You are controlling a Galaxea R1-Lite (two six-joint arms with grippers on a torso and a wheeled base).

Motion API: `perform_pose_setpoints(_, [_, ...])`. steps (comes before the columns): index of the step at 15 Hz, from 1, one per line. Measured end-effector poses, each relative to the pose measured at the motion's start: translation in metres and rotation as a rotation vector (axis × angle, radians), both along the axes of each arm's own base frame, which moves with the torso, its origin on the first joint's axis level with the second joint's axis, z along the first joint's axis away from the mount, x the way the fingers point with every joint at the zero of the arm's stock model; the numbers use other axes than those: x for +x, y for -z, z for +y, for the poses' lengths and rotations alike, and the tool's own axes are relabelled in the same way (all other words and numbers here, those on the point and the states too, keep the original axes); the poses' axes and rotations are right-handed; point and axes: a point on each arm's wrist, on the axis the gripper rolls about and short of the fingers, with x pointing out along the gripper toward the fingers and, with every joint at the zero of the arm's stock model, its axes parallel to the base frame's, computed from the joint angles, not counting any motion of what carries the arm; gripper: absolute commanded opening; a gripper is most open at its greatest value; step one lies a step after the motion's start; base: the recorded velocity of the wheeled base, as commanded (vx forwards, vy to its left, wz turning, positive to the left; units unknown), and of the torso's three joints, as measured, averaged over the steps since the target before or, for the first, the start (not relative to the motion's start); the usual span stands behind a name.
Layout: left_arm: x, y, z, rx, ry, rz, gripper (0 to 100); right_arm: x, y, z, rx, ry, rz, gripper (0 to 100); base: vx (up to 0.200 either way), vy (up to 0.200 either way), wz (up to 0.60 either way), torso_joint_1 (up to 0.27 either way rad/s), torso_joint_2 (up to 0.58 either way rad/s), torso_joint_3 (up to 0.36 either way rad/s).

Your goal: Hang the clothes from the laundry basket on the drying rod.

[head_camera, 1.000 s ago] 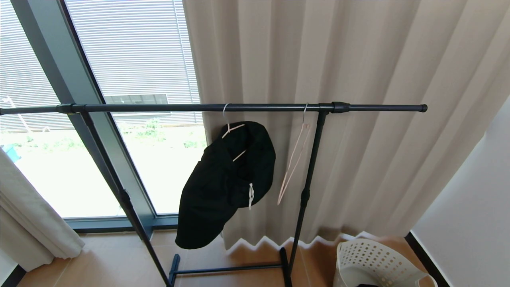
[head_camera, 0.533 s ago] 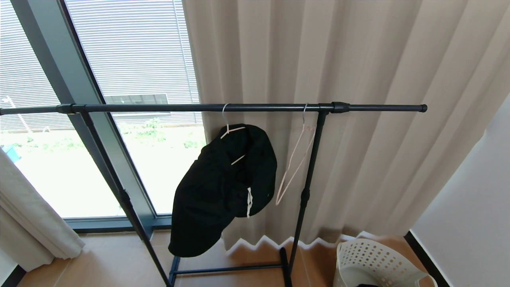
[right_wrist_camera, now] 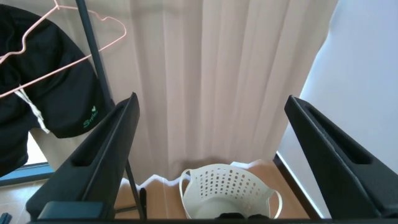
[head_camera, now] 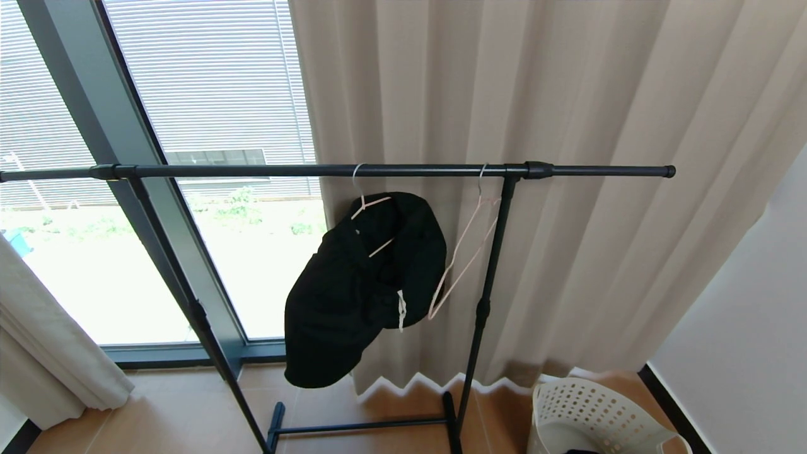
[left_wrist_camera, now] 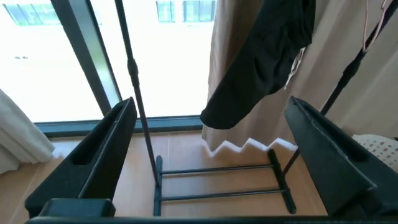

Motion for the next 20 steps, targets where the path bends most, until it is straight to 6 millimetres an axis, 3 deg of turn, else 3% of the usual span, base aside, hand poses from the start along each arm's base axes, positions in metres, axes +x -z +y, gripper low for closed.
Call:
perform_pose_setpoints(5, [-0.0025, -0.0008, -0.0016, -0.014, -0.148, -0.040, 100, -0.0018, 0.0004, -0.0002, 0.006, -0.007, -0.023, 100, 0.000, 0.000, 0.00, 0.000, 0.00, 0.000])
perform_pose_setpoints(20, [-0.0094, 0.0007, -0.0011, -0.027, -0.077, -0.126, 100, -0.0030, 0.0007, 0.0010, 0.021, -0.074, -0.041, 100, 0.000, 0.000, 0.00, 0.000, 0.00, 0.000])
